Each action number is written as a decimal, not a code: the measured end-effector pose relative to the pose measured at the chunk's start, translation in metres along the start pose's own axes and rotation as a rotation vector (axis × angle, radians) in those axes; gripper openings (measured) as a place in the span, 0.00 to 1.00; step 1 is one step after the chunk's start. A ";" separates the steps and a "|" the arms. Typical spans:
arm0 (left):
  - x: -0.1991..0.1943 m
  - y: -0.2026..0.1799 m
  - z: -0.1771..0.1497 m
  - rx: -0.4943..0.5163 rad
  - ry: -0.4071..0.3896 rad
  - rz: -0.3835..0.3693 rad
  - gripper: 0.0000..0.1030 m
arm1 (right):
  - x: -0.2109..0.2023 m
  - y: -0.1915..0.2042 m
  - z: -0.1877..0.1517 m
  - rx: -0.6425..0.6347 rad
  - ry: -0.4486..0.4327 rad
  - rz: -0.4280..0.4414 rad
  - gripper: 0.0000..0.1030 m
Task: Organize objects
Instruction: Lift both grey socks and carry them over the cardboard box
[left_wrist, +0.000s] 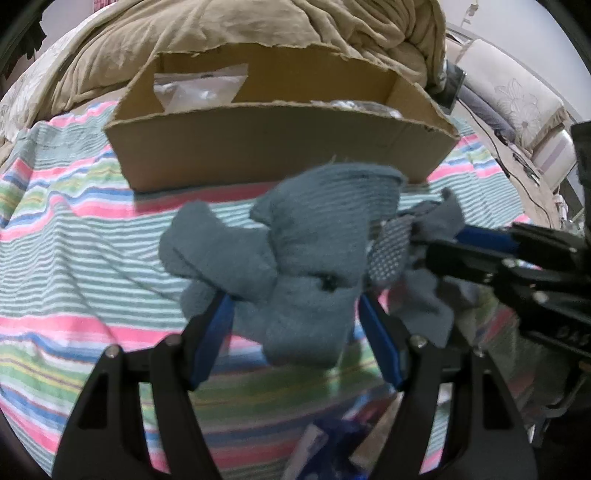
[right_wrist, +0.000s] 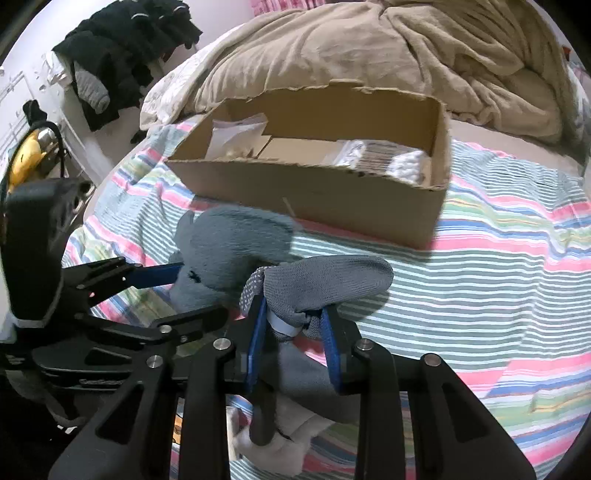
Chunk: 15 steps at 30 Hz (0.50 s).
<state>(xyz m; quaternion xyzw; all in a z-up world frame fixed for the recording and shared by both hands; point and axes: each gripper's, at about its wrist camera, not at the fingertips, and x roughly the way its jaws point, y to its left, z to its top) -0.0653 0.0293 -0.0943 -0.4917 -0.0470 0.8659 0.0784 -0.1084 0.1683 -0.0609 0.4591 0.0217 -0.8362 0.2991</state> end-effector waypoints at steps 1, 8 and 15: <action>0.002 -0.001 0.000 0.006 -0.001 0.005 0.69 | -0.002 -0.002 0.000 0.003 -0.003 -0.002 0.30; -0.001 -0.003 0.004 0.019 -0.042 0.020 0.46 | -0.017 -0.011 0.001 0.029 -0.034 -0.008 0.30; -0.016 -0.002 0.006 0.001 -0.079 -0.007 0.41 | -0.032 -0.011 0.003 0.025 -0.065 -0.015 0.30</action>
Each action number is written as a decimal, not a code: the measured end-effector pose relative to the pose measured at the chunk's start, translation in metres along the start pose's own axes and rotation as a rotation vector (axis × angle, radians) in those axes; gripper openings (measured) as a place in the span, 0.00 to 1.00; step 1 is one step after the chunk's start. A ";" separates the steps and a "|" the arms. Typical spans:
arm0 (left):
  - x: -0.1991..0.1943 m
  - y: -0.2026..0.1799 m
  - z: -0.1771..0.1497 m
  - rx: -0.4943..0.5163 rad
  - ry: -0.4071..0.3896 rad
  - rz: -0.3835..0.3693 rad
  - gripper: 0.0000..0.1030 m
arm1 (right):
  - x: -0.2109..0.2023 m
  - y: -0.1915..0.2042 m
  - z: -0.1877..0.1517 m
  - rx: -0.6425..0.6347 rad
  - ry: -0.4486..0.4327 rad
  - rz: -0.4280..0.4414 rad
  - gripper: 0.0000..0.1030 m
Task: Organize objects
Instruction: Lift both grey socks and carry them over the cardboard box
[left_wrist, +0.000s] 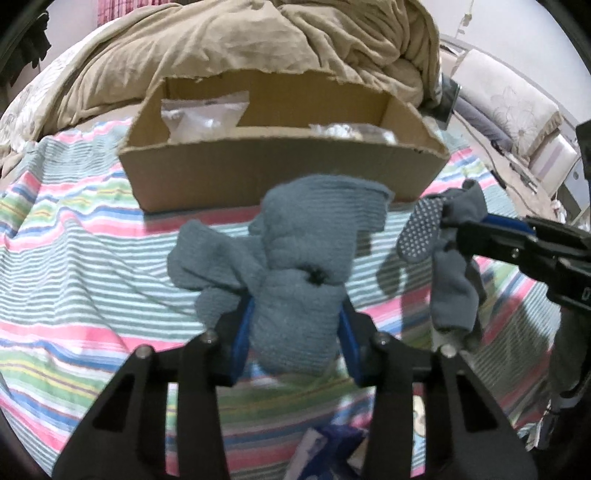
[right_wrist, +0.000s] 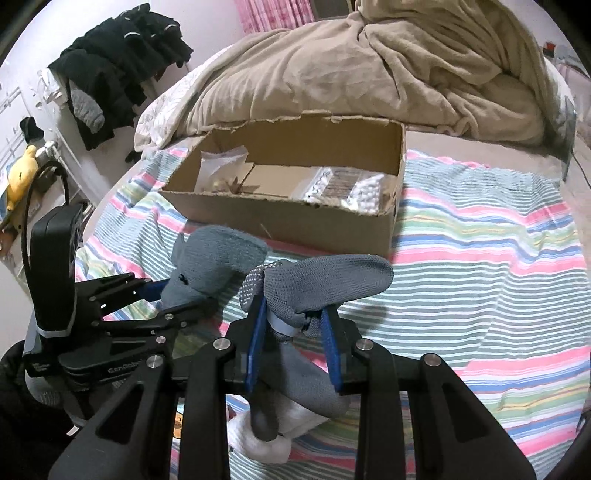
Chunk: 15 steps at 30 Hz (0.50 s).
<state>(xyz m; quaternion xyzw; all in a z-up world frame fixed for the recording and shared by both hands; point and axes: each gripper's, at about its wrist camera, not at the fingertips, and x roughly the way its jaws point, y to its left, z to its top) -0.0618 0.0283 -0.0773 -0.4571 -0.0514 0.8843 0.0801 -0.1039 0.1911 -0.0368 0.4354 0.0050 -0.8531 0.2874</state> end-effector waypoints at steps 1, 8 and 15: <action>-0.003 0.001 0.001 -0.004 -0.006 -0.007 0.41 | -0.002 0.000 0.001 -0.001 -0.004 -0.001 0.30; -0.028 0.007 0.009 -0.041 -0.036 -0.038 0.41 | -0.015 0.004 0.013 -0.013 -0.045 0.002 0.30; -0.050 0.008 0.024 -0.048 -0.083 -0.038 0.41 | -0.028 0.010 0.029 -0.037 -0.082 0.006 0.30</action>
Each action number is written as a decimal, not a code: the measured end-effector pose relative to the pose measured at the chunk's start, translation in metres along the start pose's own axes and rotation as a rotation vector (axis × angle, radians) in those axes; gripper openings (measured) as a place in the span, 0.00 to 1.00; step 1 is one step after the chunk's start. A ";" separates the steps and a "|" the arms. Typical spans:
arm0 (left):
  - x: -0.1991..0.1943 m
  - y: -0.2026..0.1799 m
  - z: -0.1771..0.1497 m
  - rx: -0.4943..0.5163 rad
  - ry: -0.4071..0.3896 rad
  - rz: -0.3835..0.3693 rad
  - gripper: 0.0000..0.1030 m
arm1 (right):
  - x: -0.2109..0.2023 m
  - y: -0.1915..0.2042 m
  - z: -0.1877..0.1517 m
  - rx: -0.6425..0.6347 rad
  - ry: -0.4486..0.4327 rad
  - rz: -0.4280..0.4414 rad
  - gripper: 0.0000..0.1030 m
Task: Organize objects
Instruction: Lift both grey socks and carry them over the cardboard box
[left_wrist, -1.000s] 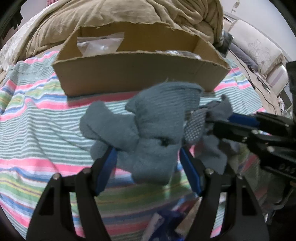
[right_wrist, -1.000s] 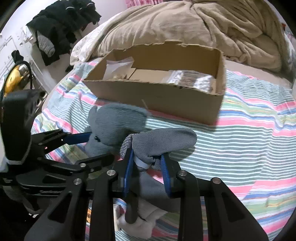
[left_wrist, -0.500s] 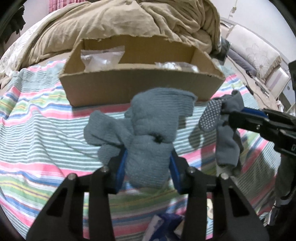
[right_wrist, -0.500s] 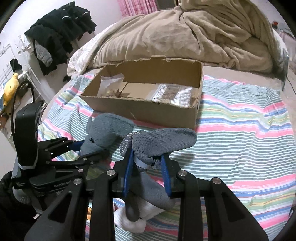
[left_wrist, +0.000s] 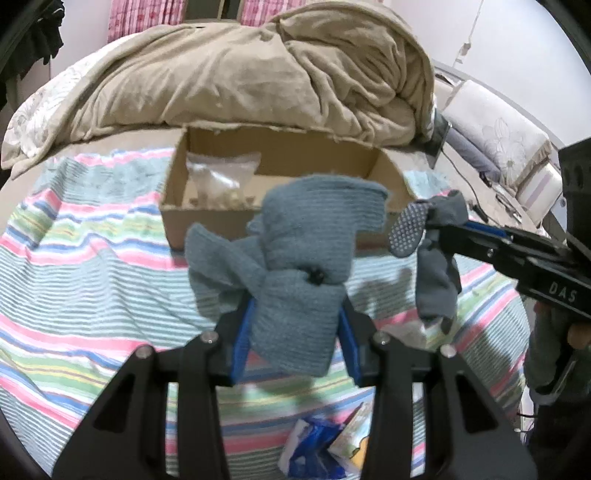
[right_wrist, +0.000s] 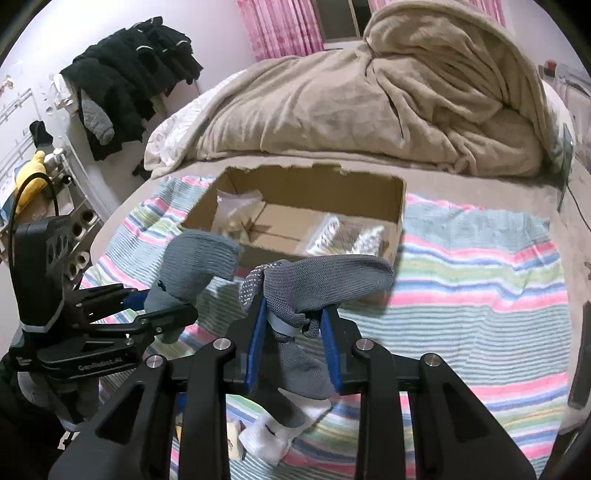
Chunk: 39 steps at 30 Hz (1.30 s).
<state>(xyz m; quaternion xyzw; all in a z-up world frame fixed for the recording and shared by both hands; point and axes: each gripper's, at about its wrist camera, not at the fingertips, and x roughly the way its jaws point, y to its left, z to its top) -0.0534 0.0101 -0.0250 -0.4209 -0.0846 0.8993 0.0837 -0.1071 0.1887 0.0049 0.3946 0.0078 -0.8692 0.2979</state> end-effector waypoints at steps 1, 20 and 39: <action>-0.003 0.001 0.003 -0.005 -0.007 0.003 0.41 | -0.001 0.001 0.003 -0.003 -0.005 0.000 0.30; -0.029 -0.001 0.057 0.007 -0.103 0.001 0.41 | -0.013 -0.002 0.054 -0.058 -0.094 -0.002 0.30; 0.019 0.003 0.095 0.018 -0.073 -0.015 0.41 | 0.013 -0.016 0.092 -0.065 -0.120 -0.014 0.30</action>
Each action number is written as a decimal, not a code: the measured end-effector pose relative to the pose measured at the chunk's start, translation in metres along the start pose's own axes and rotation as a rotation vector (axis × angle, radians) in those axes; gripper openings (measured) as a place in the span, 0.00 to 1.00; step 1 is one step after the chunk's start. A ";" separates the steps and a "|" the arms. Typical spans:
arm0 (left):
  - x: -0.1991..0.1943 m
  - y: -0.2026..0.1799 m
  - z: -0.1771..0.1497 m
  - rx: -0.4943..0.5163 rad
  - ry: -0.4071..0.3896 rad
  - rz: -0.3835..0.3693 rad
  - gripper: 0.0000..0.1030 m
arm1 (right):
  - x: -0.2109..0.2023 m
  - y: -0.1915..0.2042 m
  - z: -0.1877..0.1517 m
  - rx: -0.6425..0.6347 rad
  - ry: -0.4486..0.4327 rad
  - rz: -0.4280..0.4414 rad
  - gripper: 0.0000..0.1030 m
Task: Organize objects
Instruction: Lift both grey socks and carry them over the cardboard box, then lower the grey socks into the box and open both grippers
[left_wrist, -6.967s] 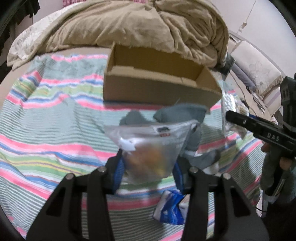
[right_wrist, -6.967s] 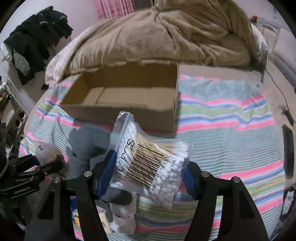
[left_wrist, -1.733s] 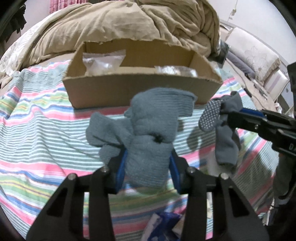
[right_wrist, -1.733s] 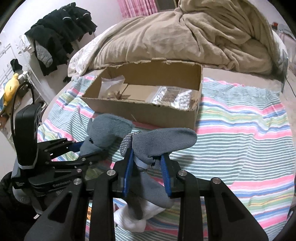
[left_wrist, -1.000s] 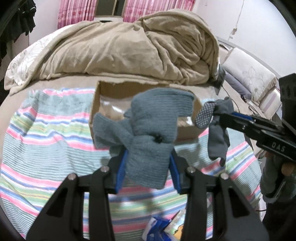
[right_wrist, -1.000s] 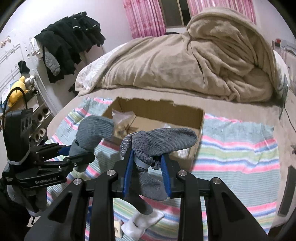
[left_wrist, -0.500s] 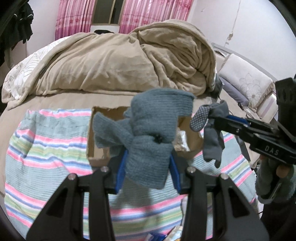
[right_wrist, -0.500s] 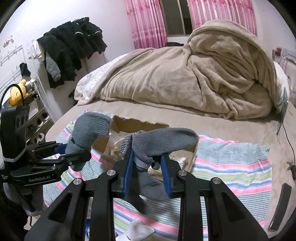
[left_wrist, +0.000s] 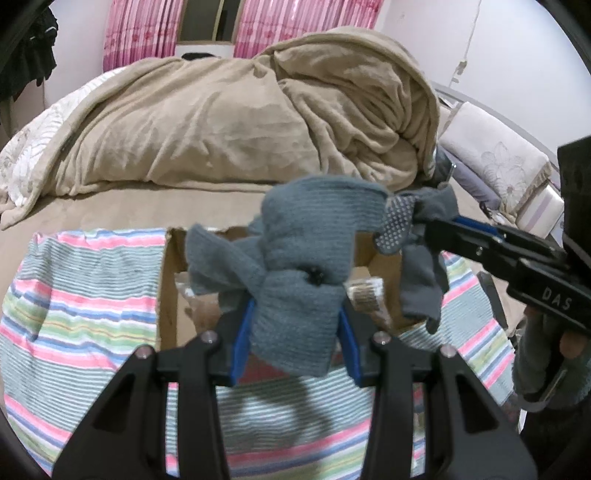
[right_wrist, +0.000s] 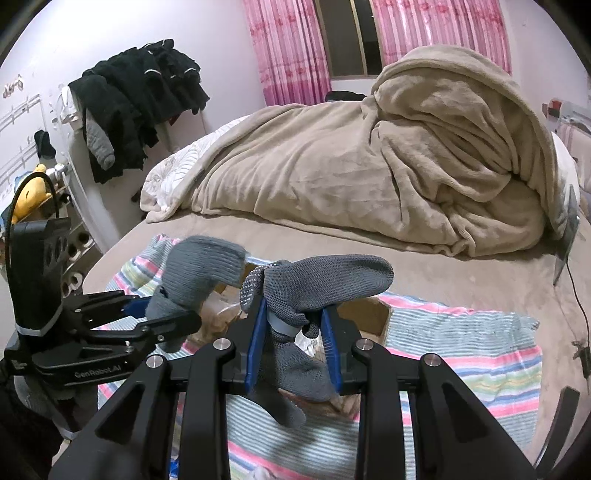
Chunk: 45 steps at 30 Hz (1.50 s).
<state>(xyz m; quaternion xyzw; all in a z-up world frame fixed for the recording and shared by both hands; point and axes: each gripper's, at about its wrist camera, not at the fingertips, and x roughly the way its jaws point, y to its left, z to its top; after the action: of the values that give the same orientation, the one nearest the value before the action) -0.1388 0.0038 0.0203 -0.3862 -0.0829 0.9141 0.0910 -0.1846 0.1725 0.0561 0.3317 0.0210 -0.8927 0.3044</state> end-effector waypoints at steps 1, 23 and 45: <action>0.006 0.001 0.000 -0.004 0.012 0.001 0.41 | 0.004 -0.001 0.000 0.001 0.004 0.001 0.30; 0.083 0.009 -0.010 -0.006 0.204 -0.004 0.56 | 0.105 -0.015 -0.029 0.112 0.206 0.075 0.30; 0.020 0.021 -0.016 -0.021 0.130 0.031 0.70 | 0.090 -0.006 -0.032 0.144 0.214 0.035 0.67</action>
<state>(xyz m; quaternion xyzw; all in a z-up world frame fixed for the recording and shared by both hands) -0.1429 -0.0109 -0.0088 -0.4470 -0.0803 0.8875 0.0780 -0.2234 0.1371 -0.0242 0.4463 -0.0165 -0.8459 0.2915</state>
